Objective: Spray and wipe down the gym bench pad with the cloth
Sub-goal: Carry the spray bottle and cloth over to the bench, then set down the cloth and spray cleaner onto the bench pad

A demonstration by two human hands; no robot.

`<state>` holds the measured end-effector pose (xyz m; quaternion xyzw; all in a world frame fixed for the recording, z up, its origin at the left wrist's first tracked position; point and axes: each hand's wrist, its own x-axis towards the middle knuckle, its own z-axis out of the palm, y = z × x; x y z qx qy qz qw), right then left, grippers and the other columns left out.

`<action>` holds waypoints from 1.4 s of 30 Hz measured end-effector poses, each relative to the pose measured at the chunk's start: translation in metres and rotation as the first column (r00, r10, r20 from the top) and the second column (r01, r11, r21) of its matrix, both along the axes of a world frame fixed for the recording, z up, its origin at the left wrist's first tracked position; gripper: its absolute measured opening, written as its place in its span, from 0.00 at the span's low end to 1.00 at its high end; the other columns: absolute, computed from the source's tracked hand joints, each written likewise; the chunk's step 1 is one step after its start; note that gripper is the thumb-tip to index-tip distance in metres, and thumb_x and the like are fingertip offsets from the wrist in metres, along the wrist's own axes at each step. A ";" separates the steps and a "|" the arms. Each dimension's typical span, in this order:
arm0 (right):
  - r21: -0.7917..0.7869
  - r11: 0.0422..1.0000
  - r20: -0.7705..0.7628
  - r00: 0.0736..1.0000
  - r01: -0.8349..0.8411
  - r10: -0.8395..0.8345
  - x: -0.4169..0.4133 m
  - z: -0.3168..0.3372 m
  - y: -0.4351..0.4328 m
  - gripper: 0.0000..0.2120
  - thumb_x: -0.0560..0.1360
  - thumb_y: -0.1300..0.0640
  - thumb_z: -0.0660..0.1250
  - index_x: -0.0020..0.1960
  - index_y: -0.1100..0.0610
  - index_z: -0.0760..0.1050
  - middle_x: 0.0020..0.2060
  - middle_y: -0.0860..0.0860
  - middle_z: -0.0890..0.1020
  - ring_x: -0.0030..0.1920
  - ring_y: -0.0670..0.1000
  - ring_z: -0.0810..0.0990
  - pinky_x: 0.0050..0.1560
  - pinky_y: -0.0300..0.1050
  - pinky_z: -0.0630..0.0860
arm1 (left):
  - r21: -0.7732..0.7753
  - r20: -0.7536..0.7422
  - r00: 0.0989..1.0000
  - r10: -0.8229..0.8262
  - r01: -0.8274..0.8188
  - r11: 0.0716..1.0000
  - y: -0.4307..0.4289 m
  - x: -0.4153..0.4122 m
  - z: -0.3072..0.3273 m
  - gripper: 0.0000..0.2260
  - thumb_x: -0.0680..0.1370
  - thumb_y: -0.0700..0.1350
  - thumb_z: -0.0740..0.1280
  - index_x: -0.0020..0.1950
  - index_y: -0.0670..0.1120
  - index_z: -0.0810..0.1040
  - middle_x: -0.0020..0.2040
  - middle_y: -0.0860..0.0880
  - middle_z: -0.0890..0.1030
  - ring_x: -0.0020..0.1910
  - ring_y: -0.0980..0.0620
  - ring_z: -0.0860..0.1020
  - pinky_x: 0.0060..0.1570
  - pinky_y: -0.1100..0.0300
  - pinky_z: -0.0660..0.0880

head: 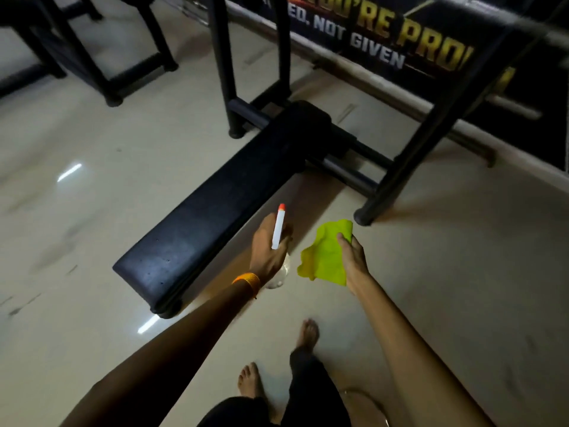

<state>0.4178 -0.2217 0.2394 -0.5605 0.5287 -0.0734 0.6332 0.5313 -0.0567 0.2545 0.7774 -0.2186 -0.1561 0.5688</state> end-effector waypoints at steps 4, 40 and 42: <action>0.011 0.992 0.019 0.992 -0.123 0.123 0.075 -0.001 -0.040 0.17 0.83 0.48 0.63 0.70 0.52 0.74 0.62 0.55 0.81 0.61 0.58 0.80 0.65 0.55 0.77 | -0.019 0.049 0.996 0.070 -0.070 0.997 -0.029 0.054 -0.011 0.05 0.79 0.47 0.65 0.51 0.46 0.75 0.45 0.47 0.79 0.45 0.40 0.80 0.46 0.37 0.78; 0.344 0.577 -0.026 0.607 -0.741 0.794 0.555 -0.233 -0.143 0.26 0.76 0.74 0.62 0.71 0.57 0.70 0.55 0.55 0.82 0.53 0.57 0.82 0.57 0.56 0.79 | 0.089 -0.093 0.529 0.844 -0.839 0.536 -0.125 0.342 -0.211 0.11 0.85 0.50 0.65 0.51 0.43 0.78 0.44 0.45 0.79 0.42 0.46 0.79 0.44 0.44 0.77; 0.391 0.573 -0.029 0.612 -0.720 0.790 0.569 -0.260 -0.159 0.27 0.76 0.75 0.60 0.72 0.56 0.69 0.57 0.55 0.82 0.54 0.56 0.82 0.57 0.57 0.79 | 0.106 -0.086 0.513 0.854 -0.848 0.520 -0.134 0.343 -0.230 0.11 0.85 0.50 0.65 0.51 0.43 0.78 0.43 0.45 0.78 0.42 0.46 0.79 0.44 0.43 0.76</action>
